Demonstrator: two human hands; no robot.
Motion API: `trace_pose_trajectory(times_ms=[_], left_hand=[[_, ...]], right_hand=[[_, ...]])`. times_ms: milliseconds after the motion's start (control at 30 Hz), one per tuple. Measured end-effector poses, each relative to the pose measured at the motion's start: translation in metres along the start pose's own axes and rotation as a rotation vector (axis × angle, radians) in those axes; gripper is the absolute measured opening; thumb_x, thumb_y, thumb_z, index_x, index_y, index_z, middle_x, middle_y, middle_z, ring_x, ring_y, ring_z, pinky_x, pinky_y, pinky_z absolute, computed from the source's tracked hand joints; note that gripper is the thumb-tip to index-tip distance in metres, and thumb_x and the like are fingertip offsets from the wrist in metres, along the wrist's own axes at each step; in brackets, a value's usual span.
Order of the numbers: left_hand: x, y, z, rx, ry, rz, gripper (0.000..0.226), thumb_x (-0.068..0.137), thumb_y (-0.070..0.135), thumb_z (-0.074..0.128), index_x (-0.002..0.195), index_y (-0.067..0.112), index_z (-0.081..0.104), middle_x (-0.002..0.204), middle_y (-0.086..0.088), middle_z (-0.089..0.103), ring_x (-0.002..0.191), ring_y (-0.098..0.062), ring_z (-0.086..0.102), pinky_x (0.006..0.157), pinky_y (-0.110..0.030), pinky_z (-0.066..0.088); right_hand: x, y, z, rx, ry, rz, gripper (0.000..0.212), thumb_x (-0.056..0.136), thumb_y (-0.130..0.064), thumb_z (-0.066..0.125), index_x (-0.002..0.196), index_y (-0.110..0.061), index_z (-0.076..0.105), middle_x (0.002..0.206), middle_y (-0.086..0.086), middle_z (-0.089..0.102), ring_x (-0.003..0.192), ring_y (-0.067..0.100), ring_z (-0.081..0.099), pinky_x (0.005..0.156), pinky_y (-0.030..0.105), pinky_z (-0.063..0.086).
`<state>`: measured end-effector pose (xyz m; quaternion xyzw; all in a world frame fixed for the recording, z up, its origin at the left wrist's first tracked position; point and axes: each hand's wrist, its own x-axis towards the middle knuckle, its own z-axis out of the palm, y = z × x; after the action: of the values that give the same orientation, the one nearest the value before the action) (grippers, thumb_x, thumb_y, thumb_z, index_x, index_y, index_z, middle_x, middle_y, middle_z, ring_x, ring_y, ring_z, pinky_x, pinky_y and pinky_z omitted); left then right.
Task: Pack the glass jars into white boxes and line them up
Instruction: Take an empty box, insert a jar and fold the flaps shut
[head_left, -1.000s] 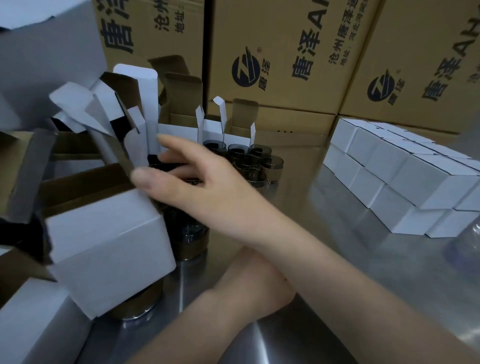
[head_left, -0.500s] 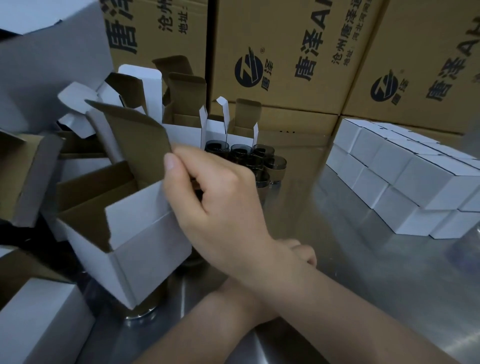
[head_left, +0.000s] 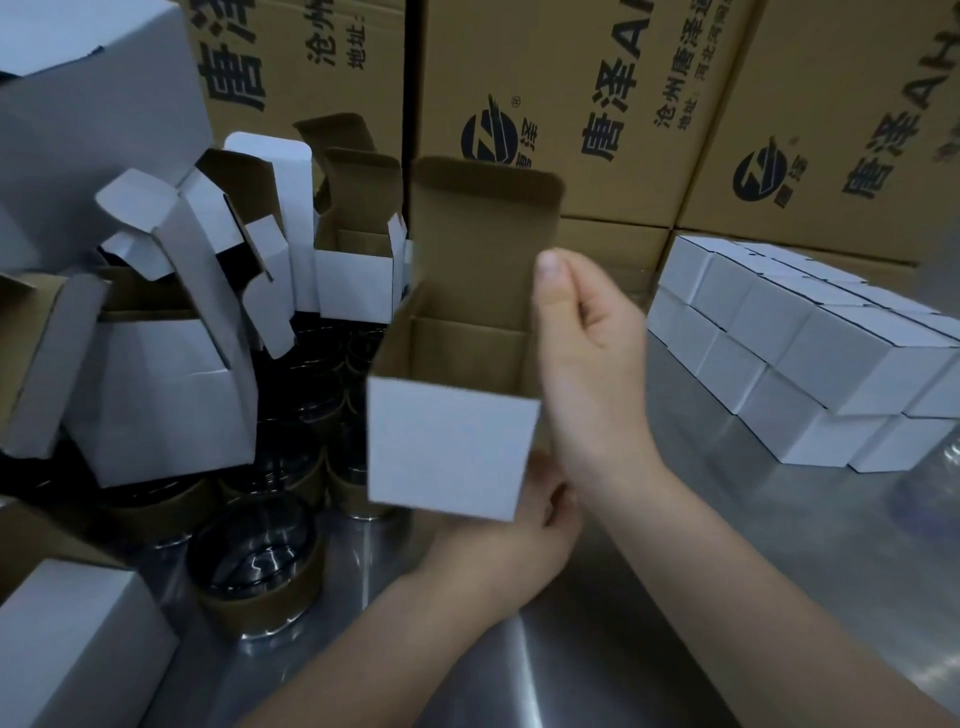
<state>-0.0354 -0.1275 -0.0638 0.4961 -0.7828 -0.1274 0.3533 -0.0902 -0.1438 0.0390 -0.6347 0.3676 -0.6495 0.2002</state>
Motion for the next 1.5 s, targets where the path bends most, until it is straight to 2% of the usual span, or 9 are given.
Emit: trace_pose_trajectory(times_ms=[100, 233, 367, 500, 600, 767, 1167, 1333, 1500], left_hand=[[0.003, -0.004, -0.006, -0.161, 0.247, -0.060, 0.014, 0.090, 0.018, 0.057, 0.093, 0.014, 0.070, 0.081, -0.005, 0.070, 0.075, -0.017, 0.064, 0.062, -0.018, 0.042], [0.010, -0.012, -0.012, -0.430, 0.255, -0.278, 0.021, 0.094, 0.005, 0.050, 0.087, 0.022, 0.061, 0.082, 0.008, 0.067, 0.076, -0.005, 0.058, 0.066, -0.023, 0.043], [0.012, -0.009, -0.023, -0.825, 0.304, -0.389, 0.023, 0.103, 0.032, 0.040, 0.111, 0.030, 0.062, 0.107, 0.011, 0.069, 0.101, 0.002, 0.063, 0.098, -0.037, 0.050], [0.012, -0.009, -0.026, -0.947, 0.266, -0.317, 0.051, 0.076, 0.067, 0.049, 0.122, 0.045, 0.051, 0.131, 0.018, 0.057, 0.123, 0.002, 0.053, 0.108, -0.030, 0.042], [0.010, -0.010, -0.025, -0.931, 0.191, -0.256, 0.086, 0.066, 0.069, 0.062, 0.143, 0.040, 0.037, 0.144, 0.024, 0.044, 0.130, 0.010, 0.043, 0.109, -0.022, 0.038], [0.011, -0.010, -0.025, -0.773, 0.122, -0.244, 0.111, 0.055, 0.059, 0.080, 0.149, 0.041, 0.025, 0.139, 0.019, 0.050, 0.127, -0.007, 0.052, 0.105, -0.042, 0.047], [0.014, -0.012, -0.022, -0.655, 0.135, -0.380, 0.105, 0.061, 0.030, 0.091, 0.146, 0.028, 0.029, 0.138, 0.007, 0.049, 0.129, -0.016, 0.049, 0.108, -0.042, 0.044], [0.015, -0.014, -0.021, -0.645, 0.144, -0.406, 0.103, 0.066, 0.024, 0.091, 0.146, 0.025, 0.026, 0.140, 0.006, 0.044, 0.130, -0.017, 0.047, 0.109, -0.042, 0.042], [0.015, -0.013, -0.022, -0.682, 0.166, -0.426, 0.103, 0.068, 0.017, 0.089, 0.146, 0.023, 0.022, 0.140, 0.006, 0.042, 0.129, -0.017, 0.047, 0.109, -0.041, 0.042]], right_hand=[[0.016, 0.009, -0.021, 0.143, 0.116, 0.155, 0.036, 0.104, -0.015, 0.041, 0.075, 0.006, 0.039, 0.076, 0.008, 0.038, 0.073, 0.022, 0.031, 0.069, 0.035, 0.028], [0.027, 0.018, -0.049, 0.296, 0.205, 0.307, 0.029, 0.105, -0.026, 0.039, 0.085, -0.006, 0.045, 0.094, 0.011, 0.042, 0.087, 0.026, 0.037, 0.077, 0.040, 0.030], [0.026, 0.033, -0.060, 0.272, 0.162, 0.333, 0.028, 0.105, -0.030, 0.038, 0.088, -0.010, 0.047, 0.096, 0.012, 0.046, 0.090, 0.027, 0.043, 0.078, 0.042, 0.035], [0.024, 0.050, -0.057, 0.178, 0.104, 0.322, 0.030, 0.105, -0.028, 0.039, 0.091, -0.002, 0.048, 0.095, 0.008, 0.041, 0.091, 0.023, 0.036, 0.080, 0.042, 0.030], [0.019, 0.057, -0.053, 0.155, 0.038, 0.326, 0.030, 0.105, -0.028, 0.040, 0.090, -0.005, 0.051, 0.093, 0.009, 0.044, 0.090, 0.024, 0.040, 0.079, 0.044, 0.035], [0.012, 0.063, -0.047, 0.146, -0.060, 0.314, 0.028, 0.104, -0.024, 0.042, 0.090, -0.018, 0.065, 0.091, 0.001, 0.069, 0.093, 0.020, 0.063, 0.089, 0.044, 0.052], [0.007, 0.088, -0.040, 0.136, -0.143, 0.413, 0.027, 0.104, -0.023, 0.042, 0.105, -0.023, 0.068, 0.109, -0.001, 0.073, 0.110, 0.016, 0.066, 0.099, 0.036, 0.051], [0.008, 0.095, -0.038, 0.142, -0.150, 0.393, 0.031, 0.106, -0.024, 0.040, 0.100, -0.027, 0.070, 0.096, -0.015, 0.074, 0.093, -0.003, 0.067, 0.074, 0.009, 0.050], [0.020, 0.110, -0.034, 0.049, 0.017, 0.446, 0.021, 0.101, -0.015, 0.049, 0.108, -0.016, 0.069, 0.099, -0.001, 0.069, 0.087, 0.005, 0.064, 0.066, 0.008, 0.049]])
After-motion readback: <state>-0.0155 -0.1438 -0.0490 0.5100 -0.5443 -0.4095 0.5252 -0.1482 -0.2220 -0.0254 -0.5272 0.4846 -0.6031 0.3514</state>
